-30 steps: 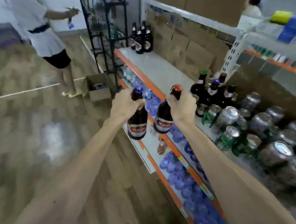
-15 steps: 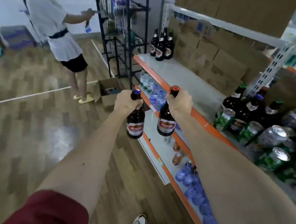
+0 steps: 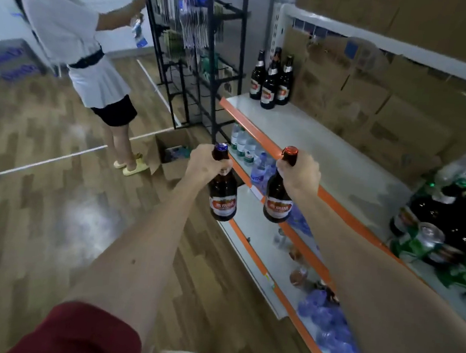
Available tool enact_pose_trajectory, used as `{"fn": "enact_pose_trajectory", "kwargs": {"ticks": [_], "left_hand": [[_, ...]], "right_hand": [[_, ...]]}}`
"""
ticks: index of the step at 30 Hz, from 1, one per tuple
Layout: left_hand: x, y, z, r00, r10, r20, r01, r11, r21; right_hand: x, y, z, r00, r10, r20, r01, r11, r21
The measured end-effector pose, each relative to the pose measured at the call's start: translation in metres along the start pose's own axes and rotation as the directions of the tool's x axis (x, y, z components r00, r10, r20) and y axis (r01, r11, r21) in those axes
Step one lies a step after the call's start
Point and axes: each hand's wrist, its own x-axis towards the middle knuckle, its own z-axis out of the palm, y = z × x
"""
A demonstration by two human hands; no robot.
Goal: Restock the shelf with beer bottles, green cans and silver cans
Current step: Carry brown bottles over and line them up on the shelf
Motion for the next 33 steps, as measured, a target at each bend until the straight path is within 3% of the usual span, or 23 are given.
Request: {"fn": "enact_pose_trajectory", "kwargs": {"ticks": [6, 11, 18, 33], "left_hand": [[0.103, -0.036, -0.025, 0.996, 0.040, 0.080, -0.042, 0.999, 0.023], [0.204, -0.050, -0.053, 0.969, 0.131, 0.208, -0.145, 0.988, 0.053], [0.333, -0.049, -0.087, 0.945, 0.183, 0.272, -0.199, 0.979, 0.033], [0.593, -0.012, -0.047, 0.869, 0.224, 0.442, -0.282, 0.957, 0.071]], "right_hand": [[0.055, -0.044, 0.077, 1.000, -0.009, -0.005, 0.009, 1.000, -0.006], [0.108, -0.094, 0.137, 0.998, 0.048, -0.036, -0.047, 0.999, 0.018], [0.194, -0.164, 0.191, 0.987, 0.127, -0.102, -0.124, 0.992, 0.038], [0.428, -0.218, 0.272, 0.969, 0.132, -0.209, -0.141, 0.990, -0.030]]}}
